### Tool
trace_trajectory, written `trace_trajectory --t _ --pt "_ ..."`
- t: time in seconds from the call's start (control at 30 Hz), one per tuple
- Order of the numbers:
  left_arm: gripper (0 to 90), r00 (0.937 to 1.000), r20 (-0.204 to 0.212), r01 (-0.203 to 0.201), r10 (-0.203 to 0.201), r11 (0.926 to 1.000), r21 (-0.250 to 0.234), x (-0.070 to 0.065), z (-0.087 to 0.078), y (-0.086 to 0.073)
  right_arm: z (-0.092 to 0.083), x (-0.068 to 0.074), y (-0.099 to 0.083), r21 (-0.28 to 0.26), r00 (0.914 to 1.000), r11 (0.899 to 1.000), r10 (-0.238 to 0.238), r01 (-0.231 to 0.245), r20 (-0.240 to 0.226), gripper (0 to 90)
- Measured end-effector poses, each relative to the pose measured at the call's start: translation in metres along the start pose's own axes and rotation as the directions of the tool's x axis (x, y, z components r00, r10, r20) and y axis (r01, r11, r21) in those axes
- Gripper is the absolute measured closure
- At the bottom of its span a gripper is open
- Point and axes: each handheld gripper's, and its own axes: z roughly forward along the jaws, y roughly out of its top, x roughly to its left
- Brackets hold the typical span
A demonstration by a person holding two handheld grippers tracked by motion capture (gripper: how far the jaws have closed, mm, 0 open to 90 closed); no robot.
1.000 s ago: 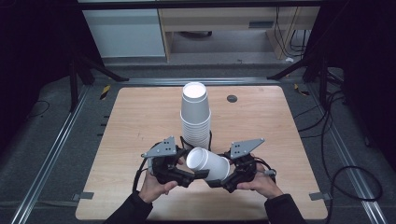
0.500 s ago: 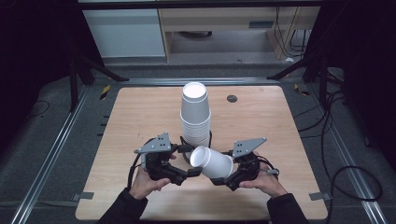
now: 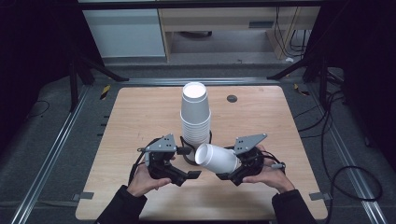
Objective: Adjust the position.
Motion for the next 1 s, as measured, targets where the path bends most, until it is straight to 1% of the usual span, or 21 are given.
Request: trace_trajectory --t 0.1,0.2,0.27,0.4,0.43,0.7,0.83,0.93,1.0 --pt "12.2 1.0000 0.001 -0.002 0.002 0.9999 0.015 0.002 0.001 -0.001 0.003 0.000 0.004 0.028 0.9997 0.999 -0.024 0.024 0.001 10.3" --pt "12.5 1.0000 -0.002 -0.009 0.009 0.9995 0.029 0.002 0.002 -0.002 0.008 0.003 0.006 0.039 0.9991 0.998 -0.040 0.041 -0.009 10.3" --pt "12.5 0.9999 -0.002 -0.016 0.016 0.9989 0.044 0.001 0.005 -0.003 0.011 0.004 0.006 0.056 0.9986 0.997 -0.052 0.052 -0.004 10.2" --pt "12.7 0.9997 0.005 -0.024 0.024 0.9978 0.062 -0.001 0.009 -0.003 0.014 0.007 0.007 0.062 0.9981 0.996 -0.060 0.061 -0.017 10.2" --pt "12.7 0.9996 0.010 -0.027 0.027 0.9974 0.066 -0.001 0.011 -0.003 0.017 0.009 0.006 0.081 0.9973 0.994 -0.070 0.072 -0.021 10.2" --pt "13.1 0.9993 0.020 -0.034 0.032 0.9943 0.101 -0.003 0.019 -0.004 0.028 0.013 0.008 0.117 0.9958 0.989 -0.088 0.090 -0.026 10.1" --pt "14.2 0.9993 0.025 -0.029 0.026 0.9935 0.110 -0.004 0.024 -0.005 0.031 0.016 0.009 0.126 0.9949 0.987 -0.096 0.099 -0.032 10.1" --pt "16.6 0.9993 0.016 -0.034 0.032 0.9923 0.119 -0.004 0.025 -0.005 0.033 0.016 0.010 0.128 0.9942 0.986 -0.101 0.105 -0.036 10.1" --pt "18.4 0.9996 0.012 -0.026 0.025 0.9930 0.116 -0.004 0.025 -0.006 0.034 0.017 0.010 0.131 0.9941 0.986 -0.103 0.106 -0.036 10.1"
